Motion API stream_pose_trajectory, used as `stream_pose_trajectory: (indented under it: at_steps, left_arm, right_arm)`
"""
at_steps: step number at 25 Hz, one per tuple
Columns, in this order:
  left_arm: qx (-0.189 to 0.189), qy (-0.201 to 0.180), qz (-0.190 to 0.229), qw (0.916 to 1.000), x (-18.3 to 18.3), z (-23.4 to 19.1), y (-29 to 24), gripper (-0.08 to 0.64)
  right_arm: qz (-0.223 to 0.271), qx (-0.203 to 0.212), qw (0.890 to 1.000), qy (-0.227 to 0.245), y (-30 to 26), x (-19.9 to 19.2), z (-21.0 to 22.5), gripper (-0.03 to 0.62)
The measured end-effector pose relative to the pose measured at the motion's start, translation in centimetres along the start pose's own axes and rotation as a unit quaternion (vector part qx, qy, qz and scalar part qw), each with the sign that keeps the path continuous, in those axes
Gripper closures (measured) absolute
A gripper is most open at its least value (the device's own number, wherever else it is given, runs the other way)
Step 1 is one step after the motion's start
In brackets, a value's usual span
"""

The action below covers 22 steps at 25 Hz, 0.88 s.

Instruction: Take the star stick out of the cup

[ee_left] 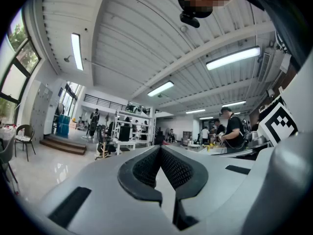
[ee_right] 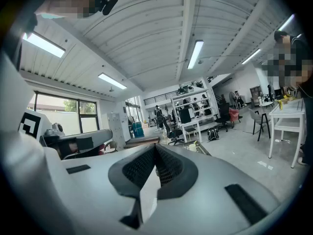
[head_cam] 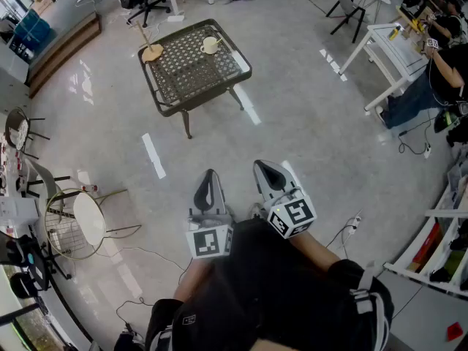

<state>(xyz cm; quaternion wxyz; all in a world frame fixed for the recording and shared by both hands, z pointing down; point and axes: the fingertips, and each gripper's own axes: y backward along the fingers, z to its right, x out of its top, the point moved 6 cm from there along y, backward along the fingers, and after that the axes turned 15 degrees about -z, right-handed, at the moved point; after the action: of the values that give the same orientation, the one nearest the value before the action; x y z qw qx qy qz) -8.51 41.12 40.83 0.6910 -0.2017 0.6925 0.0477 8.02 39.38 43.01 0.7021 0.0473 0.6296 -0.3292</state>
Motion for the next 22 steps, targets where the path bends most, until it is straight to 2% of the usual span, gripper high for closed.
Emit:
stream_pose_trajectory:
  at_steps: [2,5,10,16,22]
  left_arm:
    - [0.002,0.015,0.002,0.9999,0.8,0.3,0.0,0.545]
    - [0.003,0.018,0.003,0.9998,1.0,0.7,0.0,0.545]
    - [0.005,-0.005,0.000,1.0000,0.6,1.4,-0.4,0.545]
    - [0.011,-0.006,-0.002,0.9999,0.8,2.9,-1.3,0.545]
    - [0.011,-0.007,-0.015,0.9998,0.8,5.8,-2.7,0.545]
  right_arm:
    - [0.001,0.002,1.000,0.003,0.2,0.1,0.1,0.583]
    - [0.000,0.003,1.000,0.005,0.5,0.1,0.3,0.583]
    - [0.007,0.012,1.000,0.000,1.0,0.2,1.0,0.583]
    - [0.010,0.020,1.000,-0.004,1.8,0.3,2.7,0.583]
    - [-0.012,0.031,0.999,-0.009,3.1,-0.7,5.1,0.583]
